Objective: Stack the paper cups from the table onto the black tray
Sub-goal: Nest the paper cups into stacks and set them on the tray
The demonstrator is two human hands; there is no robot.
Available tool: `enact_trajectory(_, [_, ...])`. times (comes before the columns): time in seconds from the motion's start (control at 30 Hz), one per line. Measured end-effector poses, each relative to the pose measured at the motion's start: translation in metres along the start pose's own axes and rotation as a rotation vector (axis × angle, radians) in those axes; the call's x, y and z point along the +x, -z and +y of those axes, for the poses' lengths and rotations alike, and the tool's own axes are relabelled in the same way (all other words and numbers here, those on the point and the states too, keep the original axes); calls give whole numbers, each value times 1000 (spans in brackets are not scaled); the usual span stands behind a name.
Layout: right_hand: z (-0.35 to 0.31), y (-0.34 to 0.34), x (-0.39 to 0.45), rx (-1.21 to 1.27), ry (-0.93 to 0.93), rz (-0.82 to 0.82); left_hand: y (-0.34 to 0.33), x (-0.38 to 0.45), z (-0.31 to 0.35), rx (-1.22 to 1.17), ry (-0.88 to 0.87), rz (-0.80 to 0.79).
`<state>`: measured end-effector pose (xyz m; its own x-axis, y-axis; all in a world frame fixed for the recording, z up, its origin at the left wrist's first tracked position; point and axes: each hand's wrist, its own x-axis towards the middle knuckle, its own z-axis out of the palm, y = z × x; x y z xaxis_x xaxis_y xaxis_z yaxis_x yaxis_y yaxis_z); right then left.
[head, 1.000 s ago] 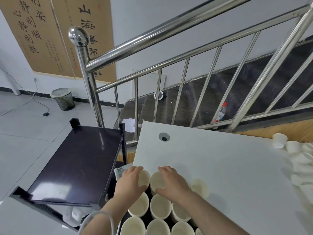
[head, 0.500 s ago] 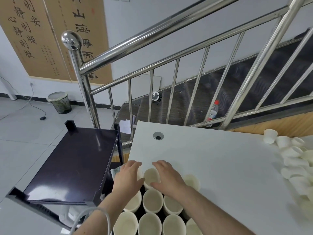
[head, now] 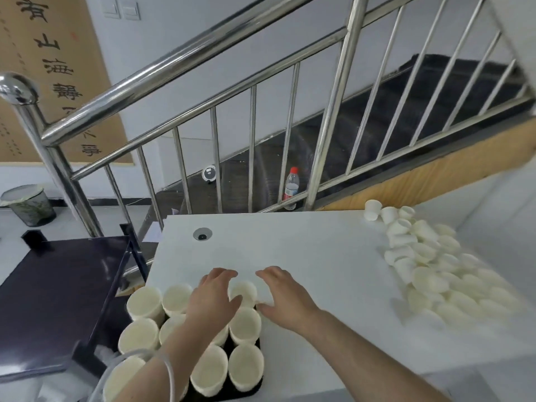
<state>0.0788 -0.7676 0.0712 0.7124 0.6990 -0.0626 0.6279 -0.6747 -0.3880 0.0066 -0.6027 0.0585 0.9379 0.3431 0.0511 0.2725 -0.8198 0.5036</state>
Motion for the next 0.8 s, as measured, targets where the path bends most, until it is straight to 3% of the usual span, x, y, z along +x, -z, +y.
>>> enact_trajectory(0.43, [184, 65, -156, -24, -225, 87, -105, -32, 195, 13, -179, -110])
enact_trajectory(0.8, [293, 99, -201, -27, -411, 113, -168, -6, 287, 22, -279, -251])
